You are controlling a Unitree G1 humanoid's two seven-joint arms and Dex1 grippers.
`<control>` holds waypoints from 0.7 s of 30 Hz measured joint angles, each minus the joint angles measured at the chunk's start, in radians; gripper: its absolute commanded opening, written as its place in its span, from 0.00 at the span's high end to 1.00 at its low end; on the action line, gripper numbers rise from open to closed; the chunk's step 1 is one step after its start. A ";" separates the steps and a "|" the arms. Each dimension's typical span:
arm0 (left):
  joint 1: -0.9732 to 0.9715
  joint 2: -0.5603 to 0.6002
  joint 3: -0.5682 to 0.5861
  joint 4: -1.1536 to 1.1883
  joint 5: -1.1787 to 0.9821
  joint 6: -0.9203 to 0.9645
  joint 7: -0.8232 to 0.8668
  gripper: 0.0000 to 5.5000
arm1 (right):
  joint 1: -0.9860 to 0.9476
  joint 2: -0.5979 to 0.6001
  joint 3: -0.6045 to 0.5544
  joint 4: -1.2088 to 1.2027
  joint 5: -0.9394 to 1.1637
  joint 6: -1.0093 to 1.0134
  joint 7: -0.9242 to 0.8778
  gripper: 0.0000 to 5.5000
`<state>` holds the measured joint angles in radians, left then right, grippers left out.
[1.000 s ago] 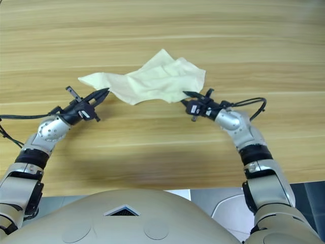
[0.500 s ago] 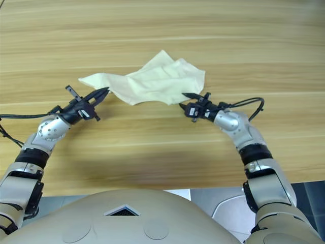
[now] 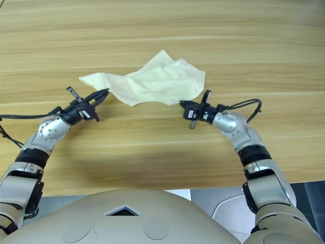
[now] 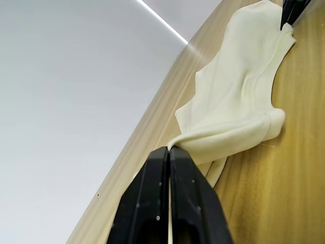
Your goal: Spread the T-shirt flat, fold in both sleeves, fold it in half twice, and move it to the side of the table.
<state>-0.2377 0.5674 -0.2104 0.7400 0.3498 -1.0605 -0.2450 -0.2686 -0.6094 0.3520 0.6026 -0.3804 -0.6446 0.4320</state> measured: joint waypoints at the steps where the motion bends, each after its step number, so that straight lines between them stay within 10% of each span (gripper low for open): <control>1: 0.000 0.000 0.000 0.001 0.000 0.000 0.000 1.00 | 0.000 0.000 -0.001 0.001 0.000 0.000 -0.005 1.00; 8: -0.013 0.036 0.013 -0.048 -0.069 -0.008 -0.040 1.00 | -0.006 -0.010 -0.066 -0.041 0.029 -0.014 -0.029 1.00; 13: -0.096 0.301 0.157 -0.415 -0.326 0.048 -0.163 1.00 | -0.070 -0.206 -0.368 -0.405 0.428 -0.016 0.064 1.00; 21: 0.490 0.552 0.609 -0.979 -0.898 0.074 -0.465 1.00 | 0.571 -0.337 -0.782 -0.909 1.067 -0.225 0.529 1.00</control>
<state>0.2522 1.1190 0.3982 -0.2393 -0.5483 -0.9861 -0.7104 0.3021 -0.9464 -0.4302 -0.3060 0.6866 -0.8700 0.9611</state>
